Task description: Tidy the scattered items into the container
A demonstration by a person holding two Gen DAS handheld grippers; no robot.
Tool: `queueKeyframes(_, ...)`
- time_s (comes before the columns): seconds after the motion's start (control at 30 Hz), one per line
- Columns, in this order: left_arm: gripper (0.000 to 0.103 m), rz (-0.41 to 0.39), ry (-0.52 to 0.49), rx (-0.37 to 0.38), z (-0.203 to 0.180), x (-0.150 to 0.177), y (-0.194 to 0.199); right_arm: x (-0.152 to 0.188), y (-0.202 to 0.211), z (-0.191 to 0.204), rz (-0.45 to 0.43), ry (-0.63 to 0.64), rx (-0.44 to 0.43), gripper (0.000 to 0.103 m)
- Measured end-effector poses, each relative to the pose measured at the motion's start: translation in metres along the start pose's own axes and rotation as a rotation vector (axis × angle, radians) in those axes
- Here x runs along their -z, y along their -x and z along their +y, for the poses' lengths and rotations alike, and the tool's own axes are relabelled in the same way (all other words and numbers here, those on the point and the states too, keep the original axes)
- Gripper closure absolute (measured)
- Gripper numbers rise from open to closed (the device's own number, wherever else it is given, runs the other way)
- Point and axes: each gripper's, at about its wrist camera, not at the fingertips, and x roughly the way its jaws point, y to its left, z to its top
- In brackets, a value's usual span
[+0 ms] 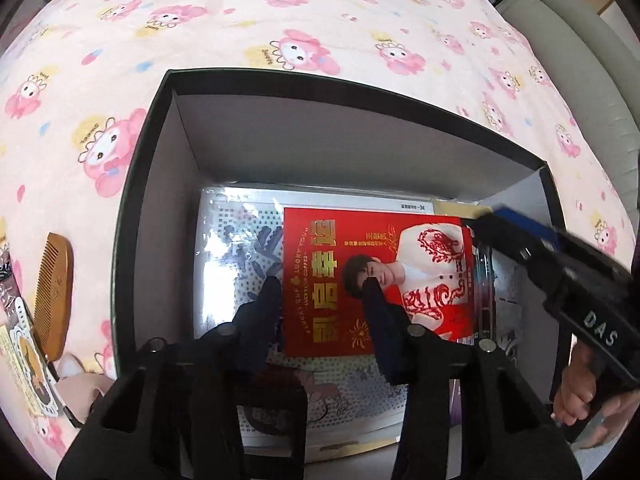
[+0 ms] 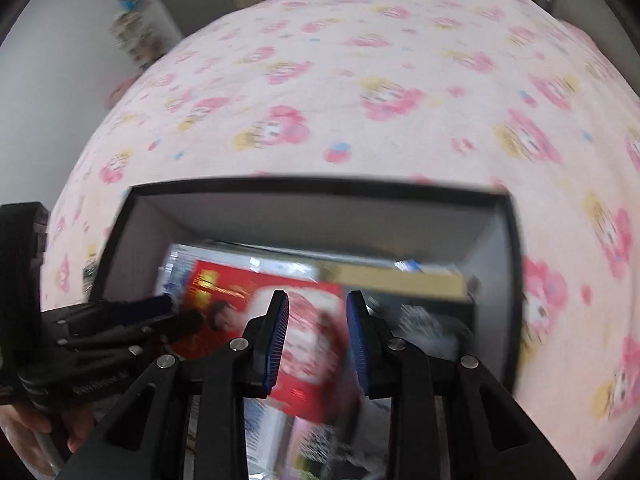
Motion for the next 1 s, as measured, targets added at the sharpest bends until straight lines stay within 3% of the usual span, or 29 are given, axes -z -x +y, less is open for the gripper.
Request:
queueKeyframes(0.1,0.064,0.009,-0.041,-0.019,-0.004,0.001,-0.001,0.000,-0.013,0.008,0.026,-0.003,-0.014,0.077)
queueKeyframes(0.27,0.064,0.009,-0.051,0.074,-0.022,-0.002,-0.008,0.014,-0.021,0.001,0.076,-0.020,0.020,0.077)
queueKeyframes(0.43,0.065,-0.012,-0.062,0.149,-0.028,0.012,0.001,0.022,-0.008,0.004,0.058,0.005,0.105,0.077)
queueKeyframes(0.53,0.065,-0.016,-0.085,0.126,-0.032,0.010,0.007,0.026,-0.015,0.005,0.076,0.049,0.133,0.076)
queueKeyframes(0.57,0.065,-0.016,-0.090,0.107,-0.033,0.010,0.007,0.027,-0.016,0.006,0.083,0.052,0.126,0.076)
queueKeyframes(0.63,0.065,-0.014,-0.090,0.103,-0.037,0.013,0.005,0.029,-0.022,0.005,0.134,0.019,0.033,0.076)
queueKeyframes(0.7,0.065,-0.003,-0.089,0.128,-0.037,0.016,0.000,0.031,-0.025,0.007,0.125,0.019,0.003,0.076)
queueKeyframes(0.8,0.065,0.008,-0.094,0.124,-0.033,0.021,0.000,0.029,-0.028,0.001,0.134,-0.033,-0.159,0.076)
queueKeyframes(0.83,0.065,0.016,-0.096,0.126,-0.034,0.022,-0.001,0.029,-0.028,-0.004,0.129,-0.067,-0.168,0.076)
queueKeyframes(0.9,0.065,0.021,-0.108,0.146,-0.048,0.020,-0.005,0.027,-0.016,-0.010,0.090,-0.082,-0.095,0.076)
queueKeyframes(1.0,0.065,0.030,-0.147,0.201,-0.059,0.023,-0.001,0.021,0.013,-0.009,-0.011,-0.023,0.096,0.076)
